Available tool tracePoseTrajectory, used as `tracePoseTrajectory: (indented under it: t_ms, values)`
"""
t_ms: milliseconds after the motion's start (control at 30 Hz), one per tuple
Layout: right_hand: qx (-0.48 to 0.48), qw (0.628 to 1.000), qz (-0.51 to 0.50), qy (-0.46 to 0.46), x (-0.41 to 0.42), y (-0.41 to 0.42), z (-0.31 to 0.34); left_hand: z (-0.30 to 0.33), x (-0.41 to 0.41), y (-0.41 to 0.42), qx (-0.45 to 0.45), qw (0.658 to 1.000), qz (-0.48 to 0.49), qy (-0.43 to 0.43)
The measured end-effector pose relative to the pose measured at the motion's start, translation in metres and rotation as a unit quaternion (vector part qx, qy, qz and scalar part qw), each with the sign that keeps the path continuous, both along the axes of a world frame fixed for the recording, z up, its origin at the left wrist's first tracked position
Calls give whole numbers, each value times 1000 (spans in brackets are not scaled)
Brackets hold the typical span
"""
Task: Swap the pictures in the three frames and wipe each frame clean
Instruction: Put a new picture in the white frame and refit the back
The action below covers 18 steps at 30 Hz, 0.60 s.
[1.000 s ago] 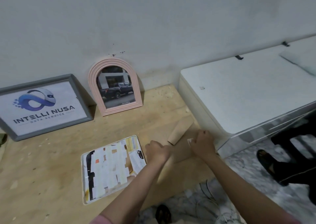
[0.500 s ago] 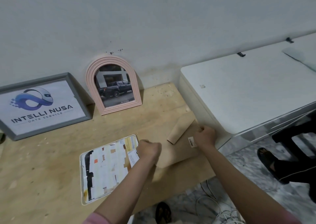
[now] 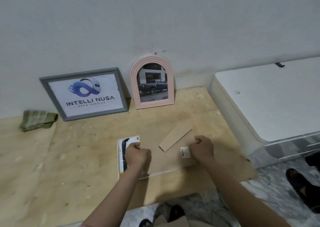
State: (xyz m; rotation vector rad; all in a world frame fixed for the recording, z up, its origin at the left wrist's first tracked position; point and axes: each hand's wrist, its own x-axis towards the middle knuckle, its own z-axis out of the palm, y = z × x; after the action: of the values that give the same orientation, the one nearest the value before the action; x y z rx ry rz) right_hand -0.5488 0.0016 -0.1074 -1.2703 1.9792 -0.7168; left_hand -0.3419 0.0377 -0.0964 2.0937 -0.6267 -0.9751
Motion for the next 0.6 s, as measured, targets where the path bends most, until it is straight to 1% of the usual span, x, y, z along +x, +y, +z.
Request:
tracePoseTrajectory:
  t_ms: [67, 167, 267, 367, 533, 600]
  values:
    - [14, 1000, 21, -4, 21, 7, -3, -3, 23, 10, 2, 999, 0, -32]
    - [25, 999, 43, -9, 47, 15, -11, -3, 49, 25, 15, 999, 6, -46]
    - [27, 998, 54, -11, 67, 20, -16, -2, 65, 39, 14, 998, -31, -61]
    - [22, 996, 82, 19, 77, 22, -20, -7, 76, 47, 5, 995, -70, -70]
    - [-12, 987, 136, 88, 81, 32, -26, -17, 78, 54, -15, 983, -140, -120]
    - [-23, 986, 136, 94, 80, 36, -29, -19, 76, 56, -34, 976, -152, -150]
